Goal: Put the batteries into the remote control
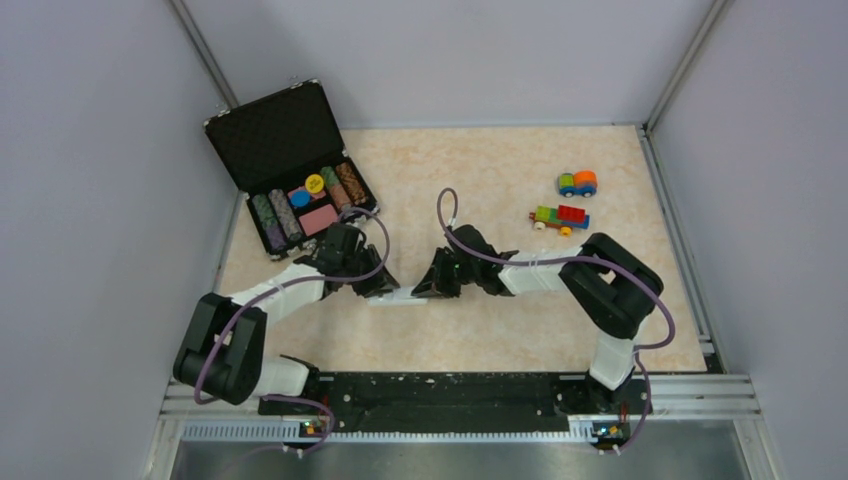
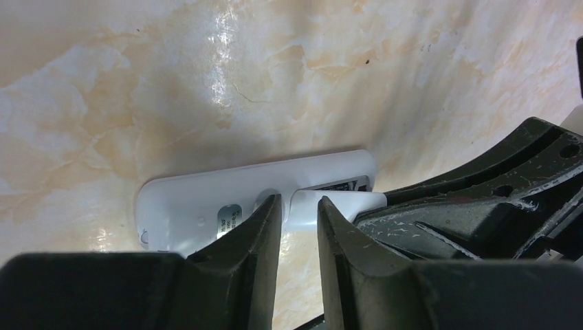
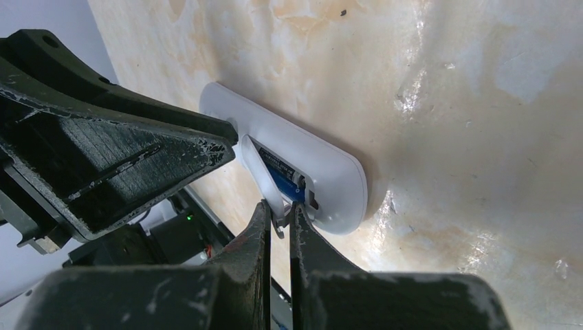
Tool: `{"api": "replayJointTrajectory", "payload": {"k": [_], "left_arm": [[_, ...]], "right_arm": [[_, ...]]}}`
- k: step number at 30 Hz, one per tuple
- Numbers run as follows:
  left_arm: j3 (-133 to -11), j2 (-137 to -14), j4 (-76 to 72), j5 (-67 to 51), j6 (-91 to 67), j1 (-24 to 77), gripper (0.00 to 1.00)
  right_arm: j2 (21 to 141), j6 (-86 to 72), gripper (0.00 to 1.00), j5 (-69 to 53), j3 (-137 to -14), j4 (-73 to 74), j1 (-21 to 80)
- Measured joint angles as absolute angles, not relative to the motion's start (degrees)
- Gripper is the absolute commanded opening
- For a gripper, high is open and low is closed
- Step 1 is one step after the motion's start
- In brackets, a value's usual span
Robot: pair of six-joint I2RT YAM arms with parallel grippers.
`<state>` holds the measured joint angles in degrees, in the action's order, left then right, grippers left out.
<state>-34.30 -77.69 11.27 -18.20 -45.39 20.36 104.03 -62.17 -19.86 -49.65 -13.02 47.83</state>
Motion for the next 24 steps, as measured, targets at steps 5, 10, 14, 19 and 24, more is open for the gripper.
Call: {"api": "replayJointTrajectory", "payload": {"k": [5, 10, 14, 19, 24], "left_arm": [[-34.6, -77.9, 11.7, -18.2, -44.8, 20.3, 0.29], [-34.7, -77.9, 12.0, -18.2, -44.1, 20.3, 0.27], [-35.1, -78.2, 12.6, -18.2, -43.5, 20.3, 0.27], [-35.4, -78.4, 13.0, -18.2, -43.2, 20.3, 0.27], [-35.4, -78.5, 13.0, -18.3, -43.2, 20.3, 0.27]], "right_arm": [[104.1, -61.3, 0.01, -19.8, -51.2, -10.1, 47.8], [104.3, -59.8, 0.05, -19.5, -54.0, -5.4, 47.8], [104.4, -58.5, 0.09, -19.1, -56.0, -1.8, 47.9], [104.7, -57.1, 0.13, -18.1, -57.5, 1.3, 48.2], [104.8, -57.0, 0.24, -17.7, -57.5, 2.0, 48.4]]}}
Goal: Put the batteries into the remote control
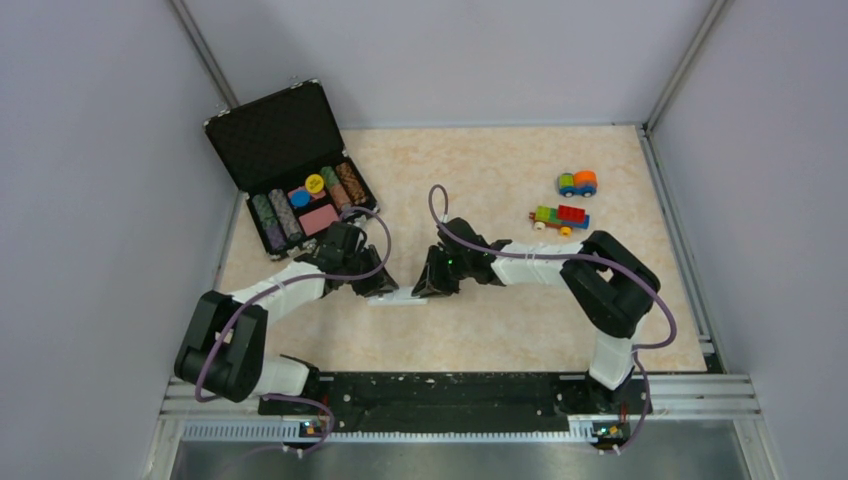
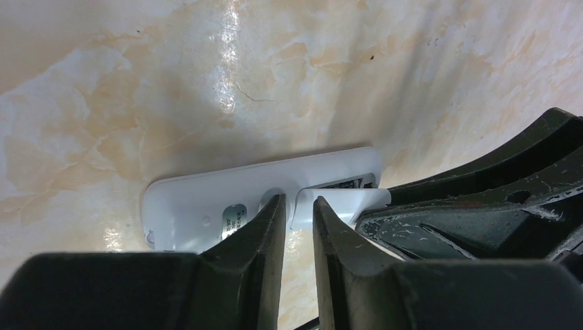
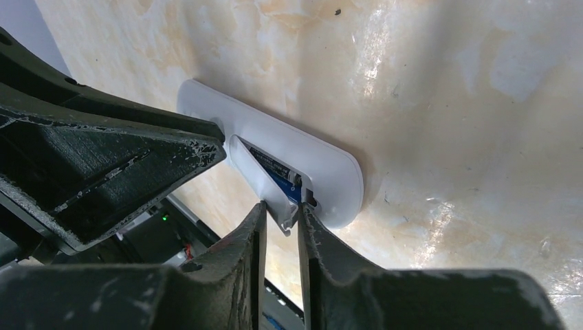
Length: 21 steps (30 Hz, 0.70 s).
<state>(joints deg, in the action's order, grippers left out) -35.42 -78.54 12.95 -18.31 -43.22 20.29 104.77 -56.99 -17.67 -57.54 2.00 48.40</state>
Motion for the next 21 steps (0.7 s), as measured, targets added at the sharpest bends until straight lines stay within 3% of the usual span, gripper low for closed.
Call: {"api": "replayJointTrajectory", "payload": {"k": [7, 12, 21], "left_arm": [[-35.5, -78.7, 13.0, -18.4, -43.2, 20.3, 0.27], [-35.5, -78.7, 13.0, -18.4, -43.2, 20.3, 0.27], [-35.5, -78.8, 12.9, -18.4, -43.2, 20.3, 0.27]], "right_arm": [[104.8, -57.0, 0.29, -17.1, -58.3, 3.0, 48.7], [104.8, -56.9, 0.39, -16.6, -59.1, 3.7, 48.7], [104.1, -55.7, 0.40, -14.6, -59.8, 5.0, 49.3]]}}
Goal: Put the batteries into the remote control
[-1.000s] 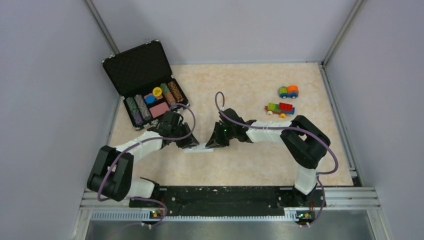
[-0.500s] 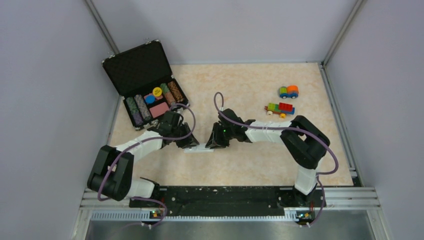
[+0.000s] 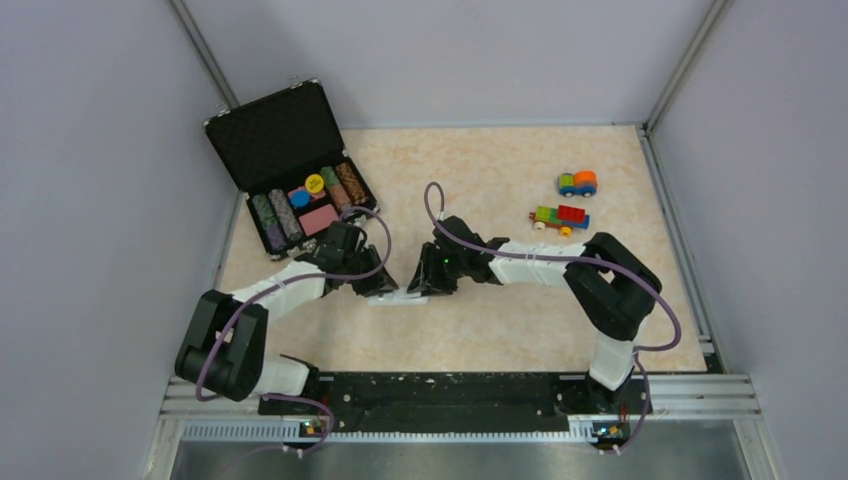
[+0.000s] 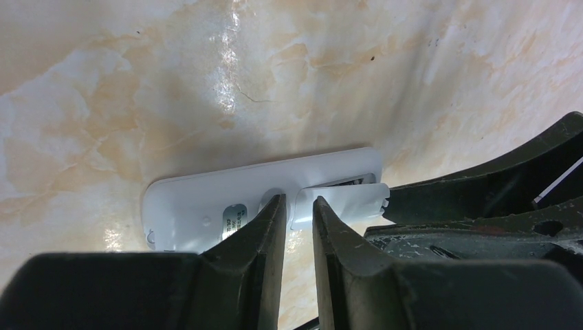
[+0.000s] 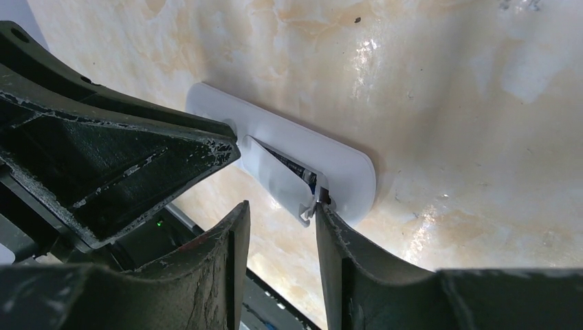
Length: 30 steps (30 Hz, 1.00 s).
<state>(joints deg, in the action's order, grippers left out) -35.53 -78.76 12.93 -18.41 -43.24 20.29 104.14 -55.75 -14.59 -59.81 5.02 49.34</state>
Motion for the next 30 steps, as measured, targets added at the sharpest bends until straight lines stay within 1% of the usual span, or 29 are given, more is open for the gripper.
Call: {"api": "replayJointTrajectory", "payload": {"k": [4, 7, 11, 13, 15, 20, 30], "left_arm": [[-35.7, -78.9, 13.0, -18.4, -43.3, 20.3, 0.27], [-35.7, -79.0, 13.0, -18.4, -43.3, 20.3, 0.27], [-35.9, -79.0, 13.0, -18.4, -43.3, 20.3, 0.27], [-35.9, -79.0, 13.1, -18.4, -43.3, 20.3, 0.27], [-35.9, -79.0, 13.1, -18.4, -43.3, 20.3, 0.27], [-35.9, -79.0, 13.1, -18.4, -43.3, 20.3, 0.27], [-36.0, -79.0, 13.4, -18.3, -43.2, 20.3, 0.21]], "right_arm": [[103.1, -55.0, 0.42, -13.6, -59.8, 7.2, 49.4], [102.8, -53.9, 0.42, -11.5, -59.7, 10.7, 49.3], [102.8, -52.9, 0.35, -9.8, -59.7, 13.7, 49.3], [102.8, -52.6, 0.33, -9.3, -59.7, 14.4, 49.3], [102.8, -52.3, 0.34, -9.0, -59.7, 14.7, 49.3], [102.8, -51.6, 0.43, -8.8, -59.7, 14.6, 49.3], [102.4, -51.0, 0.43, -8.8, -59.7, 14.3, 49.4]]}}
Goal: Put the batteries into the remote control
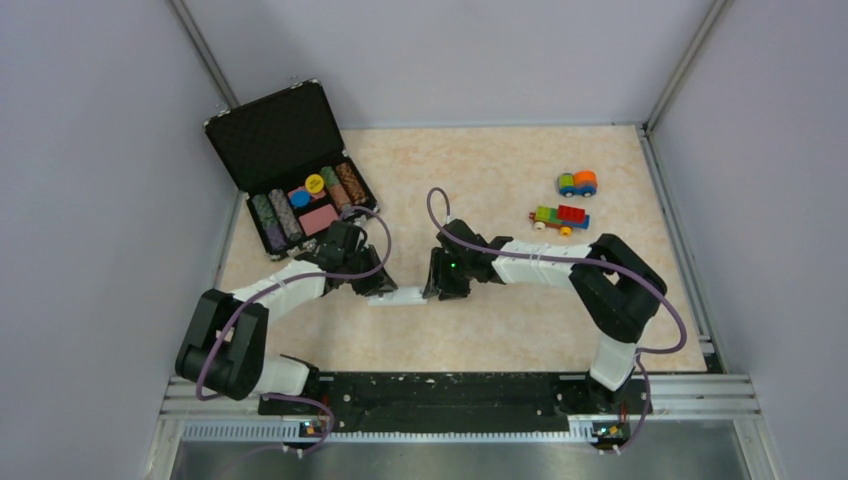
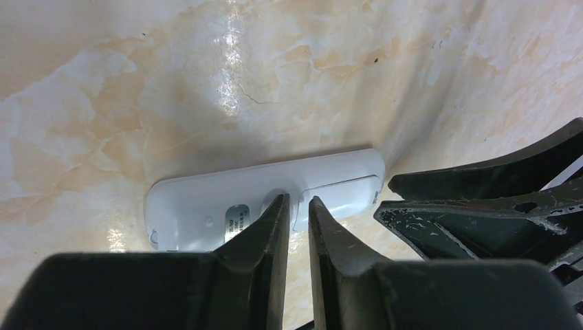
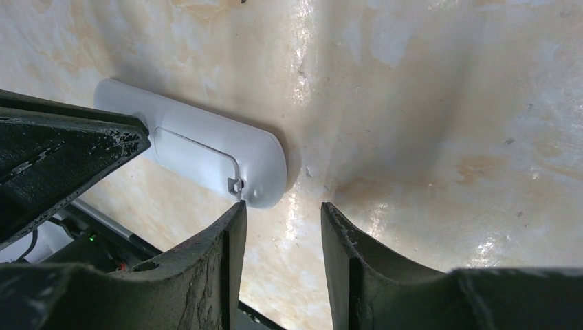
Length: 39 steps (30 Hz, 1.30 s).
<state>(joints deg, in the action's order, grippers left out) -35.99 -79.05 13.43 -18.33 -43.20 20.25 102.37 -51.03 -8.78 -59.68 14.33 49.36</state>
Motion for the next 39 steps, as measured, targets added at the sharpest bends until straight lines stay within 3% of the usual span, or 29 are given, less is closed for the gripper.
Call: {"api": "replayJointTrajectory", "payload": {"k": [16, 26, 32, 39], "left_arm": [[-36.0, -79.0, 13.6, -18.2, -43.1, 20.3, 0.20], [-36.0, -79.0, 13.6, -18.2, -43.1, 20.3, 0.20], [-36.0, -79.0, 13.6, -18.3, -43.1, 20.3, 0.20], [-36.0, -79.0, 13.5, -18.5, -43.3, 20.3, 0.20]], "right_arm": [[102.5, -51.0, 0.42, -8.8, -59.9, 12.9, 49.4], [104.7, -50.1, 0.28, -8.1, -62.1, 12.7, 50.2], [104.8, -49.5, 0.24, -7.4, -62.1, 12.5, 50.8], [105.0, -48.6, 0.28, -5.8, -62.2, 12.6, 51.6]]}}
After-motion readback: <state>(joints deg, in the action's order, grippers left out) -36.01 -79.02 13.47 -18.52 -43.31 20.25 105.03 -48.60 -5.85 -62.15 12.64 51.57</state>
